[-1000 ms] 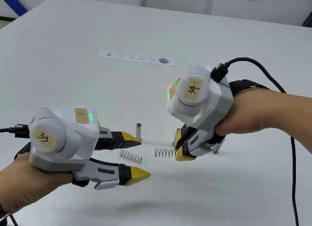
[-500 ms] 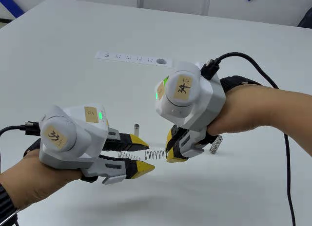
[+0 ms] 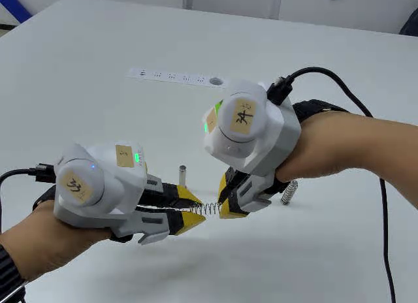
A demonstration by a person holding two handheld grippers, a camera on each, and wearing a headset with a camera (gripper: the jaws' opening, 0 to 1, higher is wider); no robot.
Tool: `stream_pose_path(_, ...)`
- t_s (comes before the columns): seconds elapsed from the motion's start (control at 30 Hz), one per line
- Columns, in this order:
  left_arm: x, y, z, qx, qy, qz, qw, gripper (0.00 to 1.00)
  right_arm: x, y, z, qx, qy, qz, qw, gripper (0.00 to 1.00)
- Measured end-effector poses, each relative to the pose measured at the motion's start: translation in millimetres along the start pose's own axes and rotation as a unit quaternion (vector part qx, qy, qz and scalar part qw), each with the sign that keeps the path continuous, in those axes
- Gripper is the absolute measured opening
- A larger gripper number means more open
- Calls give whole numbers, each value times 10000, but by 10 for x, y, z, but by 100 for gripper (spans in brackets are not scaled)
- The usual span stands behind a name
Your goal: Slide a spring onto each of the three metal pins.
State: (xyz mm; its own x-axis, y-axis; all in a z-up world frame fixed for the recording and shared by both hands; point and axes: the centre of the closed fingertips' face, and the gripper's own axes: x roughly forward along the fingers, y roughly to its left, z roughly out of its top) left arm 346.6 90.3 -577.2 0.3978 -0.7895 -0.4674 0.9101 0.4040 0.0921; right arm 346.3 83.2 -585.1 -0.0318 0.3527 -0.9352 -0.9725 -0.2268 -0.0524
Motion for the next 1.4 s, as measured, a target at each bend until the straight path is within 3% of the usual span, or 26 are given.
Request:
stream_pose_path(0.33, -24, -43, 87, 65, -105, -75, 9999, 11, 46, 13, -79, -10, 70, 38, 10000, 14)
stream_pose_path(0.5, -19, -38, 67, 66, -64, -58, 9999, 11, 14, 21, -52, -21, 11, 28, 10000, 12)
stream_pose_path(0.77, -18, -39, 33, 48, 7, -64, 10000, 11, -172, 2, 149, 53, -386, -41, 9992, 12)
stream_pose_path(1.1, 0, -63, 37, 20, 6, -104, 9999, 11, -249, 56, 374, -20, -698, 4, 9976, 12)
stream_pose_path(1.4, 11, -69, 38, 10, 9, -119, 9999, 11, -228, 70, 435, -109, -708, 12, 9974, 12)
